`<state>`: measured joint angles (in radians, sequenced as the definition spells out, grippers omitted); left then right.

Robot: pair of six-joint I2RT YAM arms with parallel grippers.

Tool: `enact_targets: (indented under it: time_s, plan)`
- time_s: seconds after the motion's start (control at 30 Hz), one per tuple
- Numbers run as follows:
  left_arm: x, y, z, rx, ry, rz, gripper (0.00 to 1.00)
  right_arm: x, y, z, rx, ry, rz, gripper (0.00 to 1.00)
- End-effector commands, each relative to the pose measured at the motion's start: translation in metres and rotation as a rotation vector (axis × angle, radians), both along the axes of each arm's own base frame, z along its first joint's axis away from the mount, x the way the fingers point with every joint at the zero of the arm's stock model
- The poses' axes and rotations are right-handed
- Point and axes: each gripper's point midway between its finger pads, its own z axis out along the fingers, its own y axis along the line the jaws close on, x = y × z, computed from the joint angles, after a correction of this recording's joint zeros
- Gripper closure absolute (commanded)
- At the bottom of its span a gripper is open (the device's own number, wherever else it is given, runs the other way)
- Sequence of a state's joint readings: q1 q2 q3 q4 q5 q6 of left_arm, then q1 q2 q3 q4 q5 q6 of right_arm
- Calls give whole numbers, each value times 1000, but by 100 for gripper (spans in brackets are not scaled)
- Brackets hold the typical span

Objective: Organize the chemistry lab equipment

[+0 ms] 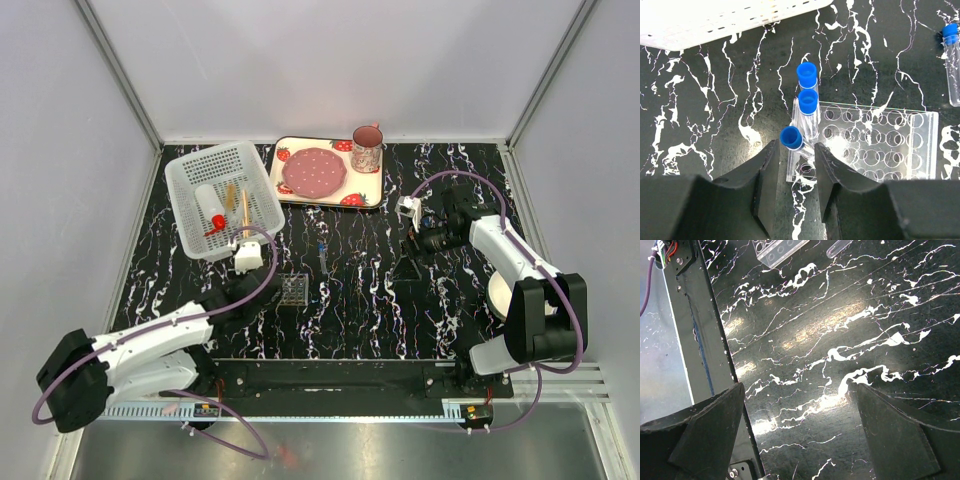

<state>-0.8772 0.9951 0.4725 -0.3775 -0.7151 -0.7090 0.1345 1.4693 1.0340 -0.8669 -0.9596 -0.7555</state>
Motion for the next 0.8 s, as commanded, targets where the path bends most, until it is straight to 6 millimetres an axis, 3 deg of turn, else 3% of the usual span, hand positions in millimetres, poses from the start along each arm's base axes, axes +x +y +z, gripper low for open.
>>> enact_targets:
  time_s: [0.0,0.33,0.6,0.77]
  plan:
    - [4,-3,22,-58,-54,17,62,7,0,8,7,-36,7,2]
    - [2,-2,45,-124,-93,23,53,7,-1,8,5,-39,8,2]
    - [-4,-3,66,-232,-66,13,25,7,-1,7,4,-39,7,2]
    - [1,3,80,-366,-30,1,23,7,-1,8,3,-44,7,2]
